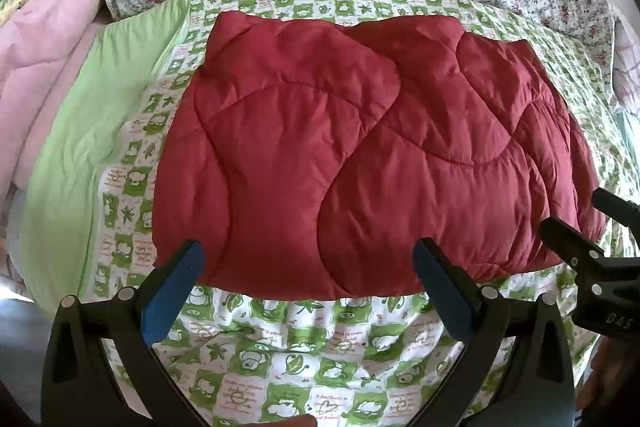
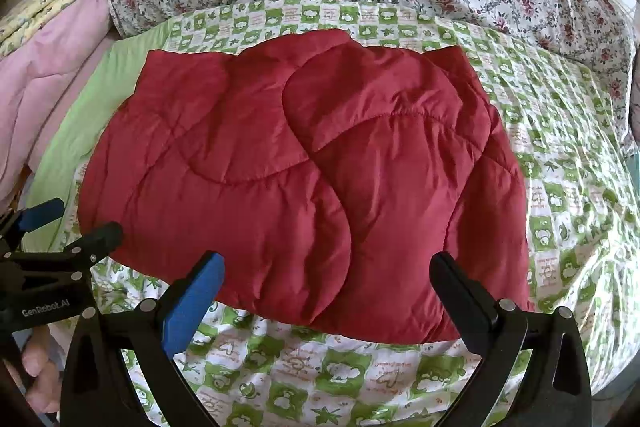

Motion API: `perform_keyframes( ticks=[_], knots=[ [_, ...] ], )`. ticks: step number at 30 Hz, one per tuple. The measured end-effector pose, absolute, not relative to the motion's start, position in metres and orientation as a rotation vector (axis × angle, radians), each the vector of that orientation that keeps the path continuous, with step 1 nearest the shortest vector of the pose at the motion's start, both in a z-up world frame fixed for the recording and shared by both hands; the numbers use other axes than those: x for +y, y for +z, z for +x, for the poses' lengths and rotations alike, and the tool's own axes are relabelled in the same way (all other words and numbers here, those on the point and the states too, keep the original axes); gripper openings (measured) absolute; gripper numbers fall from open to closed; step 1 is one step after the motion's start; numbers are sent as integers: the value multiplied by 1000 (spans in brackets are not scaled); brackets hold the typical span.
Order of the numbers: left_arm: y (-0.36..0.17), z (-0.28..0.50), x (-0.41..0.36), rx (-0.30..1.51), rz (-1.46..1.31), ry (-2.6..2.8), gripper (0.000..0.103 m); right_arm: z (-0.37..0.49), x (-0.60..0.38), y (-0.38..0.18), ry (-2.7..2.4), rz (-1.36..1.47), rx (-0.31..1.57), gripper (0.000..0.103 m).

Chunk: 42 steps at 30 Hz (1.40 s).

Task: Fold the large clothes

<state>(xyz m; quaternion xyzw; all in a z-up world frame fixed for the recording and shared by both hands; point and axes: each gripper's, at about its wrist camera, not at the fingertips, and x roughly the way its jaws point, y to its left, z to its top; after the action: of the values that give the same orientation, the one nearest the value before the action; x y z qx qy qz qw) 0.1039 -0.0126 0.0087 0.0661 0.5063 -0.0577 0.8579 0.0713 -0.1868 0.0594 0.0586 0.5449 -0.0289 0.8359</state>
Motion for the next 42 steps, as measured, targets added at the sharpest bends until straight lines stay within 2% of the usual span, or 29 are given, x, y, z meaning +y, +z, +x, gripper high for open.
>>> perform_keyframes(
  ticks=[42],
  knots=[
    [13, 102, -10, 1047, 145, -107, 103, 68, -186, 56, -42, 129, 1166, 103]
  ],
)
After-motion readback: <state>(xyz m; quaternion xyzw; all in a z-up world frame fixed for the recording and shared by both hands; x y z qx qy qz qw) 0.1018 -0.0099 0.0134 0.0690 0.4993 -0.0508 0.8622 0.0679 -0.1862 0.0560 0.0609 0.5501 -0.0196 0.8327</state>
